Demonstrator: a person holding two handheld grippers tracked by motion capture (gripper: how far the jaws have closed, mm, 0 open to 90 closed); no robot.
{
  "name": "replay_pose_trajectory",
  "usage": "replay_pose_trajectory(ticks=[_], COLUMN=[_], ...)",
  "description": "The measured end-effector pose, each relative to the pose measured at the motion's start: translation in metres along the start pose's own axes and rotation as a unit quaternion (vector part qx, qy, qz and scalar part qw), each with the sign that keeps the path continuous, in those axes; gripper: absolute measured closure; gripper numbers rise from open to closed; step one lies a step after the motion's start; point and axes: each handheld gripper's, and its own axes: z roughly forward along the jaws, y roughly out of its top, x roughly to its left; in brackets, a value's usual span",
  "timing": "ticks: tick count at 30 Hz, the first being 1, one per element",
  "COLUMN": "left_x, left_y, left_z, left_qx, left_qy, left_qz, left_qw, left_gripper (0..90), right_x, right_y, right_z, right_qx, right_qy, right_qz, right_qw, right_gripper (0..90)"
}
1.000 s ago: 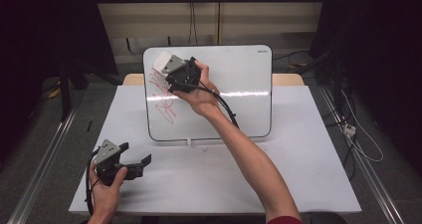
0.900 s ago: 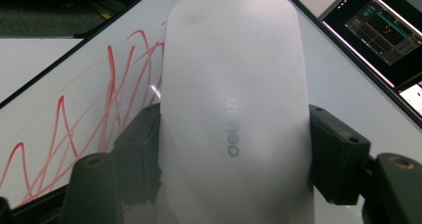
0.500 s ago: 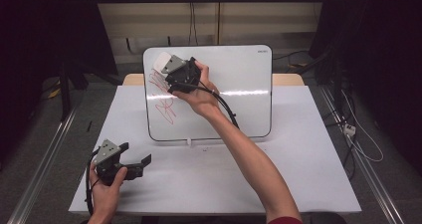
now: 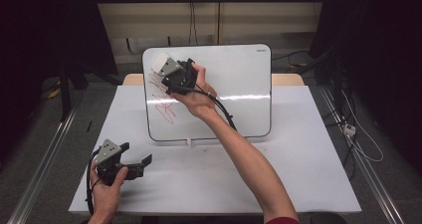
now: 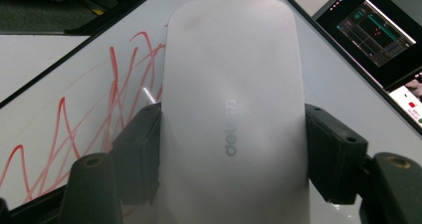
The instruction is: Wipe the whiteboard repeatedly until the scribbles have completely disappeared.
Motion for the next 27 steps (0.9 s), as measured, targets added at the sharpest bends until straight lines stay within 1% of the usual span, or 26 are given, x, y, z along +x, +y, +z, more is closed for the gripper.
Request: replay_pose_trajectory(ticks=[6, 10, 12, 21, 26, 27], left_x=[0.001, 0.0, 0.0, 0.0, 0.001, 0.0], left_y=[0.0, 0.0, 0.0, 0.0, 0.0, 0.0], left_z=[0.0, 0.0, 0.0, 0.0, 0.0, 0.0], left_qx=[0.0, 0.0, -0.001, -0.001, 0.001, 0.001], left_qy=[0.001, -0.001, 0.0, -0.001, 0.0, 0.0], left_qz=[0.001, 0.001, 0.001, 0.001, 0.001, 0.002], left_qw=[1.0, 1.0, 1.0, 1.0, 1.0, 1.0], left_gripper=[4.8, 4.8, 4.7, 4.7, 4.7, 4.8], right_x=[0.008, 0.013, 0.015, 0.025, 0.028, 0.029], right_y=[0.001, 0.001, 0.001, 0.001, -0.002, -0.002], right_z=[0.002, 0.003, 0.003, 0.004, 0.003, 0.003], right_qx=[0.001, 0.002, 0.003, 0.005, 0.004, 0.002], right_qy=[0.003, 0.004, 0.004, 0.01, 0.015, 0.013], right_qz=[-0.004, -0.016, -0.012, -0.026, -0.033, -0.027], right_qw=[1.0, 0.9999, 0.9999, 0.9996, 0.9993, 0.9995], right_gripper=[31.4, 31.4, 31.4, 31.4, 31.4, 31.4])
